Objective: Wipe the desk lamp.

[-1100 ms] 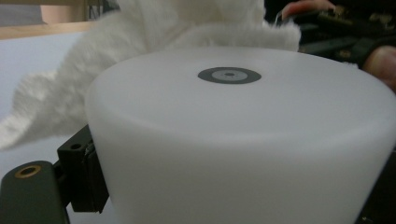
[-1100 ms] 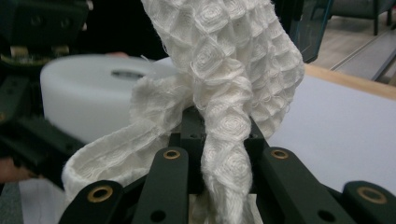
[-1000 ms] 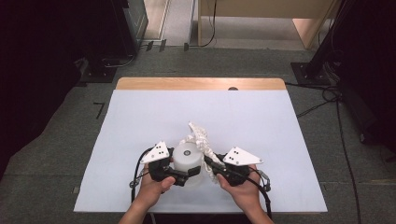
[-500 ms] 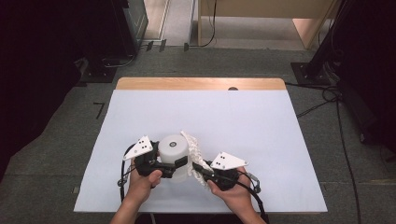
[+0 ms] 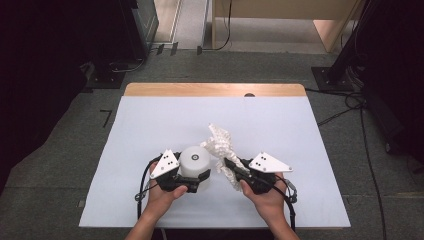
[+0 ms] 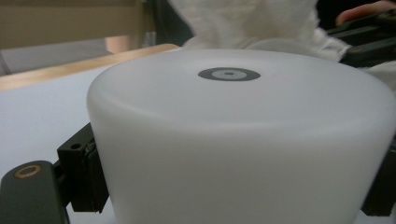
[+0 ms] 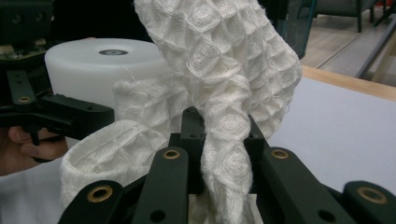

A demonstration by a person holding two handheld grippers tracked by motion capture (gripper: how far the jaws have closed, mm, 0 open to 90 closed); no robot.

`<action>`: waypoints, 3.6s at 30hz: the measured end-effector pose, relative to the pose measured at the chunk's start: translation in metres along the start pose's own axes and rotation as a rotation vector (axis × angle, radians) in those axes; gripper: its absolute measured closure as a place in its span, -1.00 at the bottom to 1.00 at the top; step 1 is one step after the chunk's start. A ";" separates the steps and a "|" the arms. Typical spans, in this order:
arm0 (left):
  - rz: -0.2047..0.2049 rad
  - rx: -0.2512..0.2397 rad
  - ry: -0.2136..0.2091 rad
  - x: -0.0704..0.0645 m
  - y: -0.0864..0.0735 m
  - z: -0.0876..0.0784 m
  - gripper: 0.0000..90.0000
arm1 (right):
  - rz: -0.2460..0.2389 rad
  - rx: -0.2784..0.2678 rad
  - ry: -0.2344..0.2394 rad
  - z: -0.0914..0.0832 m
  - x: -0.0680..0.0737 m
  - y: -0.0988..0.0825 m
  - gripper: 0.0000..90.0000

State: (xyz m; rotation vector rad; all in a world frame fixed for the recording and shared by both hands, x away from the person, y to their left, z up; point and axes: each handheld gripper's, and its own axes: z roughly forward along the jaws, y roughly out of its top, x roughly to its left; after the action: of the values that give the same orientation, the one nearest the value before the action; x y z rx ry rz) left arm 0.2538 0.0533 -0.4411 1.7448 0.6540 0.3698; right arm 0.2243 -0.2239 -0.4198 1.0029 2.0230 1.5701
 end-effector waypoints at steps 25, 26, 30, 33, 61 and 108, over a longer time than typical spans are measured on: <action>0.046 0.064 0.387 0.004 -0.034 -0.007 -0.92 | 0.017 -0.004 -0.047 -0.007 -0.020 0.001 0.73; 0.033 0.067 0.400 0.001 -0.034 -0.006 -0.92 | 0.017 -0.001 -0.044 -0.006 -0.020 0.000 0.73; -0.001 0.069 0.521 -0.012 -0.031 -0.001 -0.97 | 0.019 0.005 -0.040 -0.004 -0.019 0.000 0.73; -0.019 0.064 0.584 -0.019 -0.028 0.002 -0.92 | 0.014 0.006 -0.042 -0.004 -0.019 0.000 0.73; -0.097 0.015 -0.155 -0.016 0.006 -0.003 -0.81 | -0.035 -0.035 0.061 0.000 0.023 0.008 0.73; -0.165 -0.065 -0.112 0.007 0.013 -0.023 -0.81 | -0.059 0.134 0.134 0.033 0.038 -0.017 0.73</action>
State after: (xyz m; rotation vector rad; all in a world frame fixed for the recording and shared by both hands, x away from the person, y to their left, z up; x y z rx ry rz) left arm 0.2490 0.0731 -0.4232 1.6247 0.6920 0.1763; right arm 0.2165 -0.1762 -0.4415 0.8977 2.2539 1.5251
